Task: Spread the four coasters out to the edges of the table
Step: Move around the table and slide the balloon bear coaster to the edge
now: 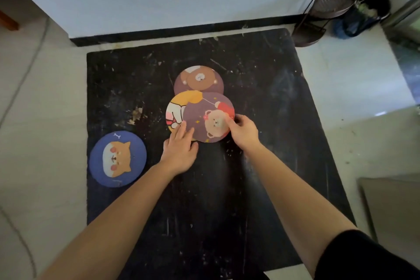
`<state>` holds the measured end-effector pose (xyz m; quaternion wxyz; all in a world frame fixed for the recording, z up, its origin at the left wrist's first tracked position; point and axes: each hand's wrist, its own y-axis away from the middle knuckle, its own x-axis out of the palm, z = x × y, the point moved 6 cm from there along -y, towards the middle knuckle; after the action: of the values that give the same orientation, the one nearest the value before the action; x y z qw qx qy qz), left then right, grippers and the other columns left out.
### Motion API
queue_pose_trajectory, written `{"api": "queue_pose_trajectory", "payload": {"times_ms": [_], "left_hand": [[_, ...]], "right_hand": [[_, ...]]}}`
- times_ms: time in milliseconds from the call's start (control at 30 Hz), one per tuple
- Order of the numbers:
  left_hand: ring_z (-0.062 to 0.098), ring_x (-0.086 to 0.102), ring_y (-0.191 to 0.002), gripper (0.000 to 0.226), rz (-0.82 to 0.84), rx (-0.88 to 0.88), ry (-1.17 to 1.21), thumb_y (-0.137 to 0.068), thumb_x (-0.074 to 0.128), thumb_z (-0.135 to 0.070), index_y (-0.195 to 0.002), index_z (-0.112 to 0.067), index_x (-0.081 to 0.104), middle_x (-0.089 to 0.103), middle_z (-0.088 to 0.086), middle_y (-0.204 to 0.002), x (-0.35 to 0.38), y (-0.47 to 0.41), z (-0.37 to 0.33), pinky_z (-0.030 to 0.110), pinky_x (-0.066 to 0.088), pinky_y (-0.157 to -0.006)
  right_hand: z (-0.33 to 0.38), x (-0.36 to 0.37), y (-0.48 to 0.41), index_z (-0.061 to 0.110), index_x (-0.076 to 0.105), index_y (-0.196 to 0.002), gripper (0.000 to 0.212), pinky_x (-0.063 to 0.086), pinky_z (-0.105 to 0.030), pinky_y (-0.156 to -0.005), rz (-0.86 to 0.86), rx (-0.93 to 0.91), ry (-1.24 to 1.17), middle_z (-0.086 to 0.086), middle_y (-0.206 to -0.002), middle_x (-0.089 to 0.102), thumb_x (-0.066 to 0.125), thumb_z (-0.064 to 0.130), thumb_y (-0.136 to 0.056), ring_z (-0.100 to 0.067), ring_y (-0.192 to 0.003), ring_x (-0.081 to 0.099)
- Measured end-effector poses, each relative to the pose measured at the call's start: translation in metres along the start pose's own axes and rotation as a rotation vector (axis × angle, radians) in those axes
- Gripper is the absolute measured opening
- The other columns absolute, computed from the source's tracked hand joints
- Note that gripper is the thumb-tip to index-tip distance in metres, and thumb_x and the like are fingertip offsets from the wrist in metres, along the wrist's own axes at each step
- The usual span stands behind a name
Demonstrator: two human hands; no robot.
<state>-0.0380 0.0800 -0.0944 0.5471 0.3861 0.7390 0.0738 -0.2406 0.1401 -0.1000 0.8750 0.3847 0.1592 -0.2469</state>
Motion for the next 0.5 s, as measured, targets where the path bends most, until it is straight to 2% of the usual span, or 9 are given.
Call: {"api": "queue_pose_trajectory", "payload": {"times_ms": [33, 100, 167, 233, 300, 367, 433, 500], "left_hand": [[0.023, -0.001, -0.149, 0.057, 0.006, 0.001, 0.007, -0.1, 0.032, -0.041, -0.152, -0.021, 0.022, 0.0, 0.001, -0.165, 0.0, 0.0, 0.0, 0.052, 0.013, -0.115], [0.024, 0.001, -0.149, 0.056, 0.01, 0.003, 0.036, -0.1, 0.033, -0.039, -0.152, -0.019, 0.026, 0.005, 0.003, -0.165, -0.001, 0.003, 0.0, 0.052, 0.015, -0.115], [0.024, 0.011, -0.148, 0.055, 0.003, 0.003, 0.123, -0.1, 0.036, -0.038, -0.151, -0.016, 0.03, 0.016, 0.006, -0.163, -0.004, 0.011, -0.004, 0.051, 0.02, -0.117], [0.027, 0.027, -0.142, 0.053, -0.019, -0.052, 0.303, -0.099, 0.04, -0.037, -0.148, -0.015, 0.035, 0.033, 0.009, -0.156, -0.006, 0.025, -0.011, 0.046, 0.027, -0.114], [0.027, 0.04, -0.134, 0.054, -0.049, -0.216, 0.619, -0.097, 0.045, -0.039, -0.146, -0.019, 0.036, 0.043, 0.009, -0.148, -0.006, 0.047, -0.017, 0.041, 0.035, -0.108], [0.025, 0.048, -0.125, 0.062, -0.037, -0.378, 0.974, -0.095, 0.052, -0.039, -0.149, -0.018, 0.031, 0.046, 0.008, -0.144, -0.001, 0.071, -0.025, 0.042, 0.044, -0.101], [0.023, 0.059, -0.112, 0.061, -0.03, -0.42, 1.233, -0.093, 0.06, -0.028, -0.146, -0.014, 0.035, 0.057, 0.009, -0.13, 0.006, 0.092, -0.036, 0.04, 0.055, -0.085], [0.024, 0.067, -0.099, 0.05, -0.095, -0.395, 1.353, -0.091, 0.061, -0.011, -0.138, -0.013, 0.044, 0.066, 0.009, -0.112, 0.005, 0.113, -0.046, 0.036, 0.059, -0.074]], "right_hand": [[0.003, -0.002, 0.003, 0.02, 0.068, -0.109, 0.031, 0.041, -0.03, -0.079, 0.003, -0.038, 0.027, 0.003, -0.094, 0.068, 0.056, 0.045, -0.096, -0.023, -0.101, 0.063], [0.012, -0.007, 0.012, 0.018, 0.067, -0.091, 0.027, 0.043, -0.033, -0.073, 0.005, -0.154, 0.127, 0.002, -0.079, 0.066, 0.051, 0.038, -0.1, -0.025, -0.087, 0.065], [0.017, -0.012, 0.025, 0.013, 0.068, -0.095, 0.023, 0.052, -0.037, -0.075, -0.003, -0.217, 0.13, 0.0, -0.073, 0.067, 0.051, 0.028, -0.101, -0.025, -0.076, 0.068], [0.019, -0.019, 0.041, 0.014, 0.069, -0.106, 0.019, 0.058, -0.033, -0.068, 0.018, -0.225, 0.032, 0.001, -0.073, 0.067, 0.051, 0.018, -0.101, -0.02, -0.067, 0.07], [0.015, -0.027, 0.058, 0.013, 0.068, -0.114, 0.021, 0.055, -0.024, -0.056, 0.048, -0.201, -0.06, 0.0, -0.073, 0.066, 0.051, 0.014, -0.101, -0.013, -0.061, 0.066], [0.008, -0.038, 0.078, 0.011, 0.068, -0.115, 0.021, 0.051, -0.021, -0.053, 0.075, -0.165, -0.135, -0.003, -0.073, 0.065, 0.052, 0.012, -0.101, -0.01, -0.058, 0.063], [0.001, -0.049, 0.1, 0.008, 0.067, -0.114, 0.019, 0.049, -0.019, -0.05, 0.106, -0.151, -0.213, -0.005, -0.071, 0.065, 0.053, 0.011, -0.101, -0.005, -0.054, 0.062], [-0.007, -0.06, 0.123, 0.007, 0.066, -0.112, 0.016, 0.049, -0.021, -0.05, 0.145, -0.149, -0.279, -0.006, -0.071, 0.065, 0.055, 0.011, -0.101, -0.006, -0.053, 0.062]]}}
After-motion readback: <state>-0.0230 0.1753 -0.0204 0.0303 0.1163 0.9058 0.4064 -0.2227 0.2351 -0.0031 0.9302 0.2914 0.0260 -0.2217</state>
